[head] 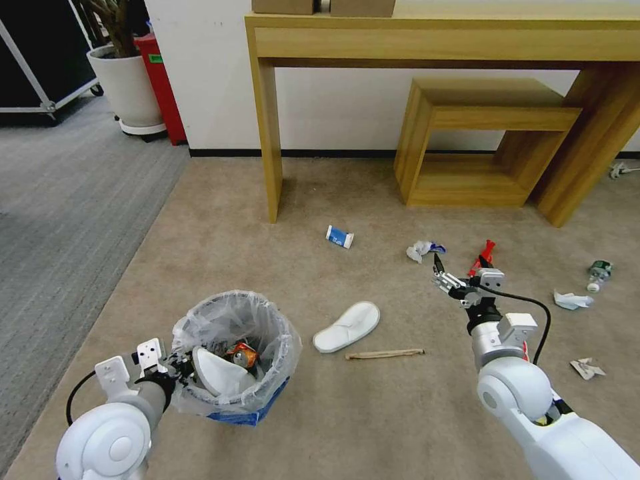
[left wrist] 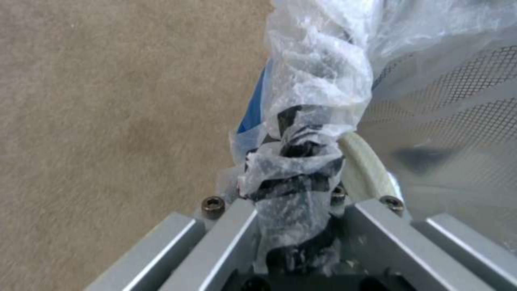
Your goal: Pick up the trash bin and place the garbage on the floor into it.
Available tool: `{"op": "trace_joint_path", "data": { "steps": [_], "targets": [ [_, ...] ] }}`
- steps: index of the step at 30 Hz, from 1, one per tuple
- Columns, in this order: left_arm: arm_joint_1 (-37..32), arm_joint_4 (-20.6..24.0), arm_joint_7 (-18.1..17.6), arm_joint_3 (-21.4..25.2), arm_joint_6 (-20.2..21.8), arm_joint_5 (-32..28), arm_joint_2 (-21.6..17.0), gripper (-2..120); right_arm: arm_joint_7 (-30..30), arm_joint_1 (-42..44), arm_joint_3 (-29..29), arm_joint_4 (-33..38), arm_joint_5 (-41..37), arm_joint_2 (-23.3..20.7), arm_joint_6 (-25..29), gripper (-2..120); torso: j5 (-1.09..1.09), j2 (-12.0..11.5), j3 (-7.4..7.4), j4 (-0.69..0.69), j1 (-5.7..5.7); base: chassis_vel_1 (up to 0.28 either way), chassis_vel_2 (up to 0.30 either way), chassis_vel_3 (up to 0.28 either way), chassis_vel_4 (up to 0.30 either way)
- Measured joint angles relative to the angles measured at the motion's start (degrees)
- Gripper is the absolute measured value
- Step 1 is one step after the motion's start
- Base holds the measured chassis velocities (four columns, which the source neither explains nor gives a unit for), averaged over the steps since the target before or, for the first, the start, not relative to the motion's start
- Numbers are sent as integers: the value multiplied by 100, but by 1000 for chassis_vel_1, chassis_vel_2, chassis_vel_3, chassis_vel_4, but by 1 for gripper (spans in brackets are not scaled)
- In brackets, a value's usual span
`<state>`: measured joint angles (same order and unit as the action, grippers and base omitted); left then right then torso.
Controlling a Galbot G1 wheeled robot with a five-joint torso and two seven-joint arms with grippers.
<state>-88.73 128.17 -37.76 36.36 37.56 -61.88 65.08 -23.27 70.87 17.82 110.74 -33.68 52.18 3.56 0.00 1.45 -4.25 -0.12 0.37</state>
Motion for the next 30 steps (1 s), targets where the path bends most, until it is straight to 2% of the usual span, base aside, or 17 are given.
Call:
{"op": "trace_joint_path", "data": {
  "steps": [30],
  "targets": [
    [-157, 100, 67, 48, -17, 222, 185, 0, -10, -46, -158, -54, 62, 10, 60, 100, 0, 0, 0, 0, 0, -91, 89, 91, -90]
  ]
}}
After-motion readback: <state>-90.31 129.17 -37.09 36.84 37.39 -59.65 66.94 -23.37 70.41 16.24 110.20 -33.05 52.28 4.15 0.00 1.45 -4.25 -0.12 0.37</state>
